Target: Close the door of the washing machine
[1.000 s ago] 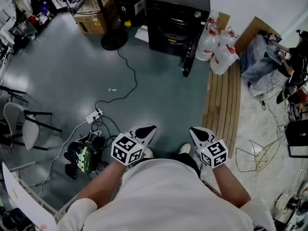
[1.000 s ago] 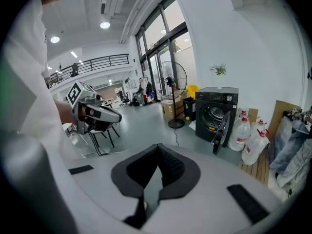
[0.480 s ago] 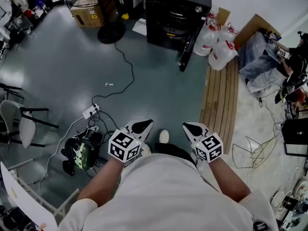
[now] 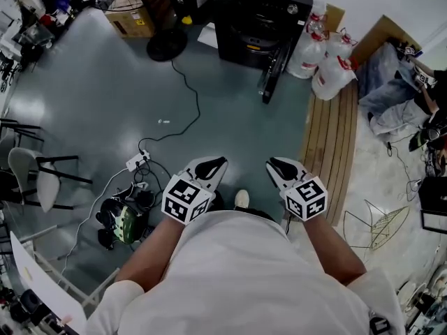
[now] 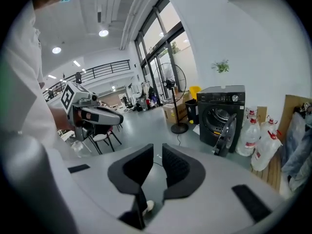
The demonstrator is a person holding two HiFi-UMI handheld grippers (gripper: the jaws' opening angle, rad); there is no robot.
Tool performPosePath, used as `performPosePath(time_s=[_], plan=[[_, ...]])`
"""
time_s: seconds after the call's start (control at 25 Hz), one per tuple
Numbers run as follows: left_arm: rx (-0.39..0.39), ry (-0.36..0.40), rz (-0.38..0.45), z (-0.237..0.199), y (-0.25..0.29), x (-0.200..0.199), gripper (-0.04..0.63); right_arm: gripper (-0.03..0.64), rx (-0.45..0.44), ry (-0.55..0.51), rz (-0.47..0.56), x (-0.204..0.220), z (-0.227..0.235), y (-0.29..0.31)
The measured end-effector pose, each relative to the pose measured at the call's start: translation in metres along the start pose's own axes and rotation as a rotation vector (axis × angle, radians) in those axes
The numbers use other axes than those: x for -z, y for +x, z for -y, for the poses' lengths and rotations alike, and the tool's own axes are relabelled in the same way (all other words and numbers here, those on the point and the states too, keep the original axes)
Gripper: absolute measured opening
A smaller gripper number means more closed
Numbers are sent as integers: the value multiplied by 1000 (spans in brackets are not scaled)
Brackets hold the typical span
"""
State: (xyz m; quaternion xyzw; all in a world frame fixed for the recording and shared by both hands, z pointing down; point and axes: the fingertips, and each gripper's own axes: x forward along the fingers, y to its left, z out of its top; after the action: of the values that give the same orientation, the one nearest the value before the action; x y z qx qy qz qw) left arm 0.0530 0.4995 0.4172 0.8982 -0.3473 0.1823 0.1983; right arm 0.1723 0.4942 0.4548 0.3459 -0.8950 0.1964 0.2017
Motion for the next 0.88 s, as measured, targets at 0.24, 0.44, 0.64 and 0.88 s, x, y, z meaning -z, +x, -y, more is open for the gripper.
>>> performPosePath(time_s=[0.24, 0.44, 0.64, 0.88], plan=[[57, 7, -16, -39, 26, -17, 21, 69, 63, 29, -13, -11, 30, 24], [107, 12, 2, -100, 49, -38, 21, 74, 156, 74, -31, -26, 61, 61], [180, 59, -11, -175, 67, -68, 21, 77, 258, 127, -40, -65, 100, 114], [217, 127, -18, -256, 63, -97, 21, 80, 363, 164, -54, -105, 139, 173]])
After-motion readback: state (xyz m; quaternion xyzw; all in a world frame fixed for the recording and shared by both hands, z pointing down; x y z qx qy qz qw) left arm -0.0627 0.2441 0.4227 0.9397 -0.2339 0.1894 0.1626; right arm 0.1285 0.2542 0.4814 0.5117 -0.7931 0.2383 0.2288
